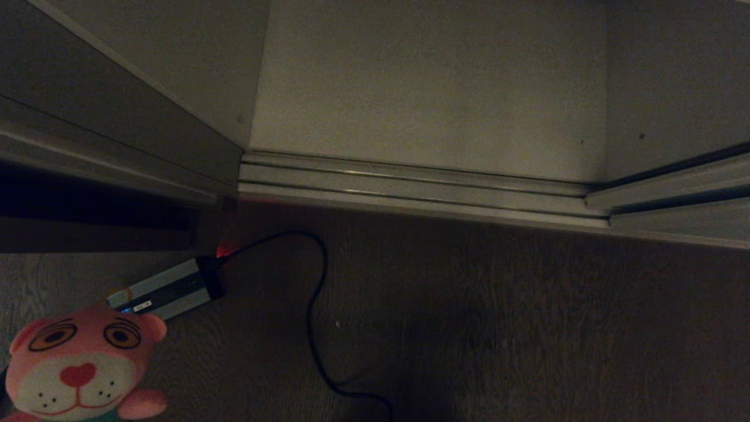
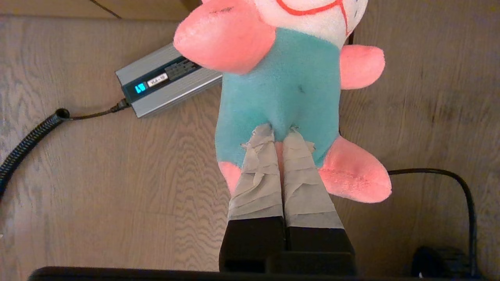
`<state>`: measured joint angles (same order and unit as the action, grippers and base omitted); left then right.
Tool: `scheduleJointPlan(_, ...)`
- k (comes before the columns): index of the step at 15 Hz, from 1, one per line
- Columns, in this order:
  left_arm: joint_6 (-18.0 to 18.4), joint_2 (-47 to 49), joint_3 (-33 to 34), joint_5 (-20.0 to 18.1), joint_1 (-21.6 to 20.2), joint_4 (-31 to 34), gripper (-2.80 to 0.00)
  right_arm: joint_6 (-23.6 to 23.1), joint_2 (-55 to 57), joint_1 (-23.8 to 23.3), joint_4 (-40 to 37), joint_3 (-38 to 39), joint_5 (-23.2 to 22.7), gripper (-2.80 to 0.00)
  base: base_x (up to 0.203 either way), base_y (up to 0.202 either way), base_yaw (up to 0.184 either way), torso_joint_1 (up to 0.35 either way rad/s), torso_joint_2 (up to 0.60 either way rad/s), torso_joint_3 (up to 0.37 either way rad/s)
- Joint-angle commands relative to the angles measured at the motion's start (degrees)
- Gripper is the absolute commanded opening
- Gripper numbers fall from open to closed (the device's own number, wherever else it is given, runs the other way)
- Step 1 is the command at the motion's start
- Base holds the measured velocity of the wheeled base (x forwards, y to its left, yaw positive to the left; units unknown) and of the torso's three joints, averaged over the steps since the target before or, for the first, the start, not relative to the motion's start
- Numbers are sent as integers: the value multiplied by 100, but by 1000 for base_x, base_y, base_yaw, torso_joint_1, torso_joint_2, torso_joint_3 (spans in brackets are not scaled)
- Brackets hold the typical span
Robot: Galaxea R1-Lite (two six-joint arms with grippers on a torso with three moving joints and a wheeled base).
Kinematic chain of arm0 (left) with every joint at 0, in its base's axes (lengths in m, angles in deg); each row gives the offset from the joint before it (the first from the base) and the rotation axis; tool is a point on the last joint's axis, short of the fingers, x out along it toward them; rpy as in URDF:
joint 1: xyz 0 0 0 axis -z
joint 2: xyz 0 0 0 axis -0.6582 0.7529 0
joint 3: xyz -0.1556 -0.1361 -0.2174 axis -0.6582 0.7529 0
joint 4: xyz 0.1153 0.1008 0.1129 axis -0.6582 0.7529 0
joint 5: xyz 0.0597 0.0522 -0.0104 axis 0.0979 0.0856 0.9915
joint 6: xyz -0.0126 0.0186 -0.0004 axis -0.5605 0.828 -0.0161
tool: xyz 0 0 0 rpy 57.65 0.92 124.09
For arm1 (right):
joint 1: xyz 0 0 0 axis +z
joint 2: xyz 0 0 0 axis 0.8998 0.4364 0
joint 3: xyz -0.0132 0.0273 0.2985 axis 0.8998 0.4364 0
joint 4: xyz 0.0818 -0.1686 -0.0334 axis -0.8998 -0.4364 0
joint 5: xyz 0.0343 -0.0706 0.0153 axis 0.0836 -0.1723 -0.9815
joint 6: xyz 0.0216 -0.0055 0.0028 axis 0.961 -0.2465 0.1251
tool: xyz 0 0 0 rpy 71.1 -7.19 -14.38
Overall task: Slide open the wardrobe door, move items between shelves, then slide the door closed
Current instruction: Place the pink doll on the higher shelf
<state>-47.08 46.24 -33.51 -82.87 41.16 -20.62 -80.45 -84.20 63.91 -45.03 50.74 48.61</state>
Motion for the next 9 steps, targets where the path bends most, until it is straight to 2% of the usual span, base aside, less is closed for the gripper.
scheduleJointPlan(1,-17,21,5,0,0,-6,-280,-2,-9,4,0,18,-2,-280,0,0,0,2,-2,110)
scheduleJointPlan(9,-34,21,1,-9,0,11,-280,-2,-9,2,0,18,-2,-280,0,0,0,0,2,185)
